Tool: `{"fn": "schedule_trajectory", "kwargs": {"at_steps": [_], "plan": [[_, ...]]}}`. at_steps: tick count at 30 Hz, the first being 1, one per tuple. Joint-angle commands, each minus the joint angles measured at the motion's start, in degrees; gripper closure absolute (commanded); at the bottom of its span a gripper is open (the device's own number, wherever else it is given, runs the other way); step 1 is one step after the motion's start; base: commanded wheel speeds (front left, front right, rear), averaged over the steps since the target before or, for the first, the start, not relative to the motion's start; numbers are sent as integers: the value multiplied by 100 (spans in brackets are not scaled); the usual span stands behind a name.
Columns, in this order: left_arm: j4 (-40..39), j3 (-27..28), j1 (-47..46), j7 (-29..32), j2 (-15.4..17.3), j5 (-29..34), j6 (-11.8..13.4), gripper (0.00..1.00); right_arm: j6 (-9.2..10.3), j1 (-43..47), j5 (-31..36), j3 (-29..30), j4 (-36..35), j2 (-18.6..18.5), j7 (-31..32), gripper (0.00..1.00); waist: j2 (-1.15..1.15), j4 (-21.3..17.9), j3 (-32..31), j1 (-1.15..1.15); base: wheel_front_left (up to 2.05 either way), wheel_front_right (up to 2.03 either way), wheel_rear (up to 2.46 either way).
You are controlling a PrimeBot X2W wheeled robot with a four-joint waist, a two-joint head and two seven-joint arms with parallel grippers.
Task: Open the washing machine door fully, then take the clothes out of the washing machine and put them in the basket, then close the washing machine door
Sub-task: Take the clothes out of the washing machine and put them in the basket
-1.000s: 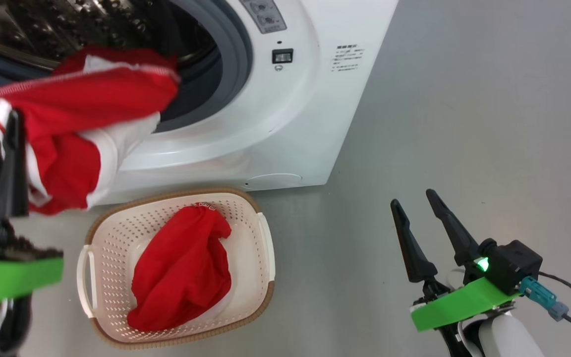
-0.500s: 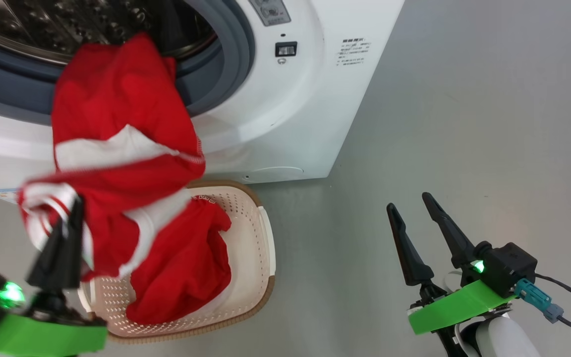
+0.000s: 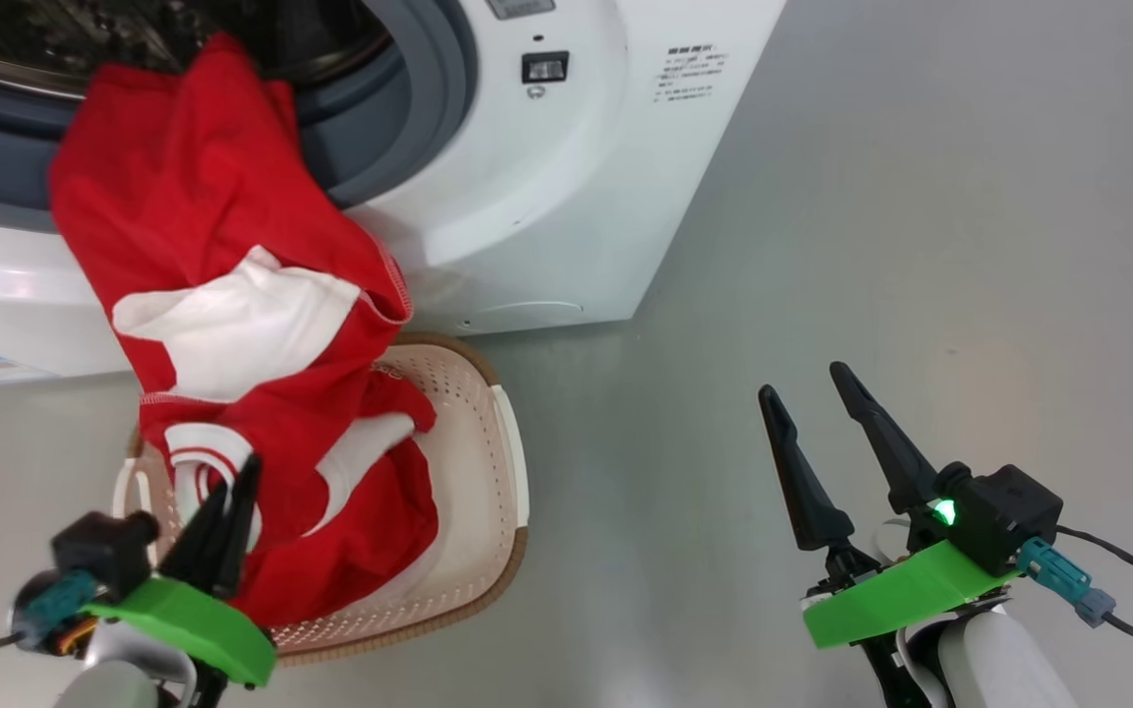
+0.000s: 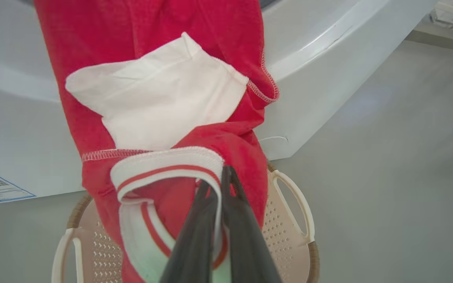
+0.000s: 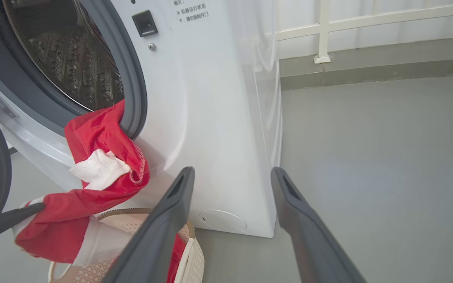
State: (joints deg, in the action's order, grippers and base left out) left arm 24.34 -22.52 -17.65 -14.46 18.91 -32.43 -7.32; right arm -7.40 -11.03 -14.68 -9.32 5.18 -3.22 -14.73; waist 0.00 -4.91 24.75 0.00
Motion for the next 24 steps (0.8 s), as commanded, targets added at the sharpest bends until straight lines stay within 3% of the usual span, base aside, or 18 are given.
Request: {"fn": "schedule_trajectory", "kwargs": {"at_steps": [1, 10, 12, 21, 22, 23, 24], "plan": [[64, 99, -150, -52, 140, -59, -15, 100, -9, -59, -18, -171, -148, 35, -27, 0, 0, -49, 68, 0, 0, 0, 0], [1526, -806, -872, -53, 105, -512, -16, 100, -9, -205, -69, -230, -222, 35, -27, 0, 0, -208, 391, 0, 0, 0, 0], [1928, -1226, -1090, -53, 105, -715, -16, 100, -9, -268, -78, -227, -247, 35, -27, 0, 0, -230, 510, 0, 0, 0, 0], [2858, -2223, -1613, -53, 138, -1505, -16, 100, -9, -372, -90, -252, -278, 35, -27, 0, 0, -291, 720, 0, 0, 0, 0], [2906, -2292, -1670, -53, 149, -1572, -16, 73, -9, -382, -90, -254, -281, 35, -27, 0, 0, -293, 737, 0, 0, 0, 0], [2952, -2345, -1717, -53, 152, -1648, -16, 56, -9, -391, -88, -255, -282, 35, -27, 0, 0, -294, 748, 0, 0, 0, 0], [2991, -2403, -1757, -53, 151, -1719, -16, 29, -9, -397, -85, -254, -280, 35, -27, 0, 0, -293, 756, 0, 0, 0, 0]]}}
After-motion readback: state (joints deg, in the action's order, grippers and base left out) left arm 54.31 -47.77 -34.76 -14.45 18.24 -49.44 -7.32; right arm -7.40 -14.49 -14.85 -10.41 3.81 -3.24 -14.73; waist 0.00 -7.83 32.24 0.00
